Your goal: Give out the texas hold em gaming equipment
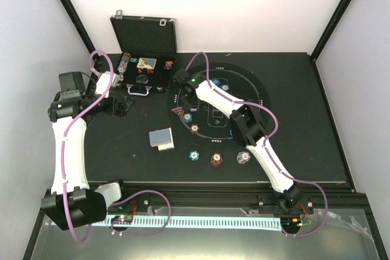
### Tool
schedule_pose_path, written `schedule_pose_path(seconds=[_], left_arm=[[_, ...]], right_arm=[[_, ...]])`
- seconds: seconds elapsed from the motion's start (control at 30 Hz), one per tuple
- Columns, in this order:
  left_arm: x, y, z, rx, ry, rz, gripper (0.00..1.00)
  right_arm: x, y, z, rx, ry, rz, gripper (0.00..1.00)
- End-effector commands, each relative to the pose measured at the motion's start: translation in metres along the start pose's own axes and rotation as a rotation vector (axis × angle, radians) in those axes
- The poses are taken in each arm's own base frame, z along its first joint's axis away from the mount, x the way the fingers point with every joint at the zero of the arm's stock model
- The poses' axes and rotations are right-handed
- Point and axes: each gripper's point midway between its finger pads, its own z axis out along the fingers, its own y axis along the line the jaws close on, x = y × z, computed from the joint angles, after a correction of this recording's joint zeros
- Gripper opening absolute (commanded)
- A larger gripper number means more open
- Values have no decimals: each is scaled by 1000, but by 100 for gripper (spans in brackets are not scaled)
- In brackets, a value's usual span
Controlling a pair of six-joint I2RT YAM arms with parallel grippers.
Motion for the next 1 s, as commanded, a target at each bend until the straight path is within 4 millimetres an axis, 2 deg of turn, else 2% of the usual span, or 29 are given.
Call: schedule_pose_path(seconds=[0.0, 0.07, 0.17, 0.2, 0.3, 0.43, 0.6, 0.63, 0.73, 0.87, 0.97], left_arm=[[-6, -4, -11, -13, -18, 19, 99], [-7, -4, -11, -15, -20, 20, 99], [-7, -3, -11, -15, -24, 19, 99], [-7, -3, -11, -14, -24, 17, 99], [-6, -2, -9, -11, -21, 14, 99], [-5, -1, -6, -8, -17, 12, 99], [-6, -1, -3, 4, -23, 7, 99], [-6, 0, -2, 6, -23, 6, 99], [-5, 0, -1, 9, -24, 6, 99], [-4, 0, 1, 12, -22, 1, 99], [-3, 0, 1, 14, -21, -2, 99]], right_arm=[[-28, -11, -58, -10, -104, 9, 66], [-30, -16, -84, -13, -130, 13, 66], [-15, -26, -110, -5, -136, 17, 66], [1, -32, -109, 7, -114, 15, 67], [31, -48, -130, 14, -136, 43, 69], [88, -72, -146, 38, -116, 81, 77], [170, -95, -144, 55, -54, 147, 83], [183, -98, -147, 53, -54, 159, 84], [225, -107, -138, 65, 0, 198, 86], [254, -112, -132, 59, 23, 240, 87], [253, -105, -134, 38, 25, 235, 88]])
